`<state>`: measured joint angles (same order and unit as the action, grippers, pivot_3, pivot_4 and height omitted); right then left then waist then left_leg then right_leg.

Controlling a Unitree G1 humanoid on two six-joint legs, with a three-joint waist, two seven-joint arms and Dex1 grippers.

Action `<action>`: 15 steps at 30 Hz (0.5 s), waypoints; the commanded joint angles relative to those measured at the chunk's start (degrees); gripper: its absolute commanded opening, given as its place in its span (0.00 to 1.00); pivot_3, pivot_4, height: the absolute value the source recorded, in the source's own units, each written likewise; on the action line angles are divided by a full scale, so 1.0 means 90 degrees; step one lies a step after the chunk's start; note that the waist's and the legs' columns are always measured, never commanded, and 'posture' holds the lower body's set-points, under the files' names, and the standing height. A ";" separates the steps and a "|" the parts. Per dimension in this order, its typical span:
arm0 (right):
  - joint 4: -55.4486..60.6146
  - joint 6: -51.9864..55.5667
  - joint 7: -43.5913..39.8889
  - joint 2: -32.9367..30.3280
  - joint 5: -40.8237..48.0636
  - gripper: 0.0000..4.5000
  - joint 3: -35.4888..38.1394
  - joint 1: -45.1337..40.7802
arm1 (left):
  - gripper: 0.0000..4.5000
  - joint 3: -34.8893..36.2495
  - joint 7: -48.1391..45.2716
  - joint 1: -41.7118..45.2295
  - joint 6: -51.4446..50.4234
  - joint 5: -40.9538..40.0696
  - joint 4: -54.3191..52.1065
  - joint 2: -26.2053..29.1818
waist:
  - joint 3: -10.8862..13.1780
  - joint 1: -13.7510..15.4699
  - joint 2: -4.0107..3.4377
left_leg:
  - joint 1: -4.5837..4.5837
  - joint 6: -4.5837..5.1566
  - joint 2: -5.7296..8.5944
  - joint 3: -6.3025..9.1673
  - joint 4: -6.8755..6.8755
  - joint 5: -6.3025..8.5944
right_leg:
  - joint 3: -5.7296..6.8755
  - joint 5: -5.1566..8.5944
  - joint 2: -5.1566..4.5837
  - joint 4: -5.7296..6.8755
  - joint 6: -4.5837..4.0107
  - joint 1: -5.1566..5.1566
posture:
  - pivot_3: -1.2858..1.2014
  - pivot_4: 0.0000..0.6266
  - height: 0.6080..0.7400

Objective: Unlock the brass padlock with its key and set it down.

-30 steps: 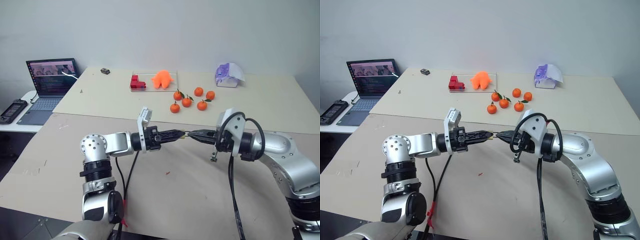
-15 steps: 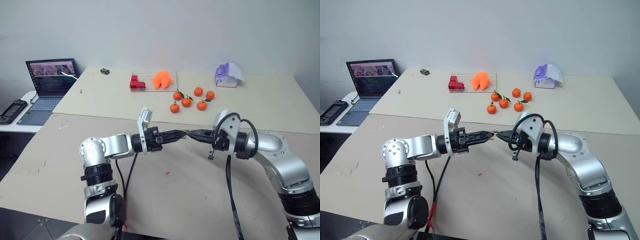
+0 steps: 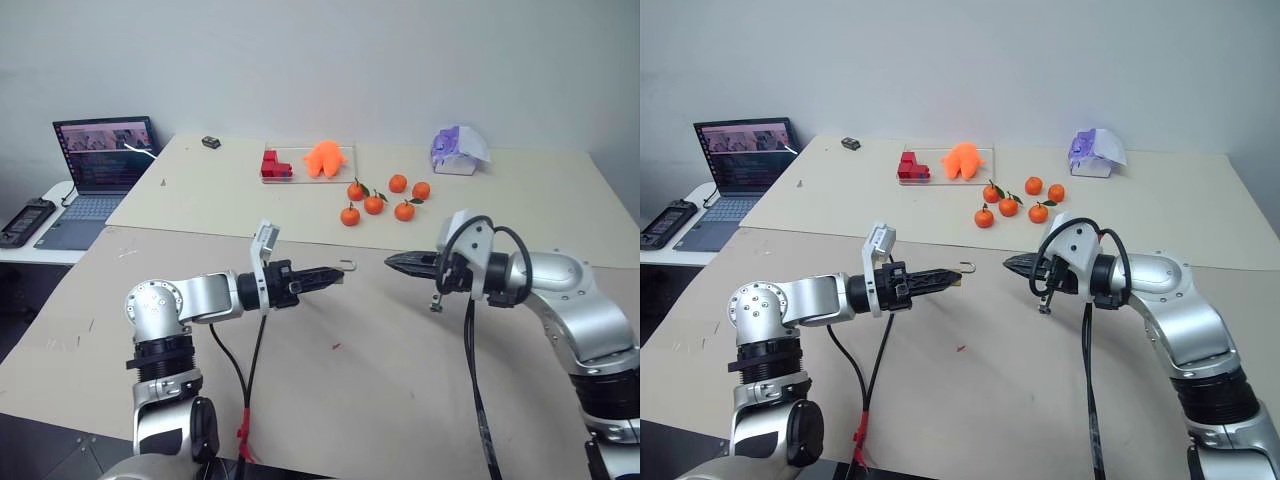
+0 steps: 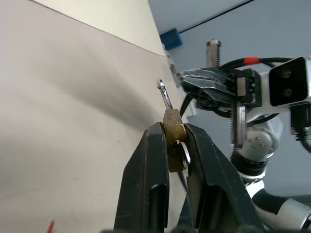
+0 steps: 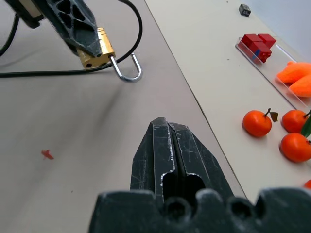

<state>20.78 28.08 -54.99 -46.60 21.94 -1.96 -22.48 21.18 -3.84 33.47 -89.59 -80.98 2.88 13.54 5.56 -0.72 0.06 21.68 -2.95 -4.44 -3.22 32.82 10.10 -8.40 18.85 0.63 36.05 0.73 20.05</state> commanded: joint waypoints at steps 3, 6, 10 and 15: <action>0.0900 0.0717 -0.0261 -0.0414 0.0818 0.40 0.0462 0.0110 | 0.02 -0.0371 -0.0784 0.0152 -0.0051 0.0293 0.0207 0.0802 | 0.0000 -0.0026 0.0001 | 0.0000 0.0000 0.0000 0.0001 -0.0002 0.0000 | 0.0000 0.0000 0.0000 0.0000 0.0000 0.0002 | 0.52 0.24 0.87; 0.1037 0.0927 -0.0119 -0.0364 0.0981 0.64 0.0502 0.0016 | 0.02 -0.0609 -0.1030 0.0143 0.0072 0.0585 0.0321 0.0860 | 0.0000 -0.0012 0.0000 | -0.0005 0.0002 0.0000 0.0004 -0.0002 0.0001 | 0.0004 0.0003 -0.0001 0.0000 0.0005 -0.0002 | 0.52 0.24 0.87; 0.1169 0.0973 0.0153 -0.0334 0.0946 0.93 0.0560 -0.0025 | 0.02 -0.0795 -0.1182 0.0060 0.0195 0.0838 0.0351 0.0659 | 0.0000 -0.0009 0.0000 | 0.0004 0.0022 0.0000 0.0007 -0.0004 0.0013 | 0.0006 0.0002 -0.0002 -0.0002 0.0004 0.0002 | 0.52 0.24 0.87; 0.1442 0.1224 0.0053 -0.0600 0.1283 0.99 0.0750 0.0164 | 0.02 -0.1027 -0.1156 -0.0056 0.0312 0.1214 0.0381 0.0297 | -0.0001 -0.0003 -0.0001 | 0.0020 0.0027 0.0002 0.0010 -0.0001 0.0016 | 0.0006 0.0000 -0.0002 -0.0006 0.0000 0.0009 | 0.52 0.24 0.87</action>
<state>31.19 38.23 -54.01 -51.03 31.43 2.00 -20.98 12.42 -13.89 33.51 -87.43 -71.34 6.21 16.85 5.55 -0.75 0.05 21.86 -2.70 -4.42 -3.14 32.81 10.24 -8.35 18.85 0.61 36.00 0.73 20.12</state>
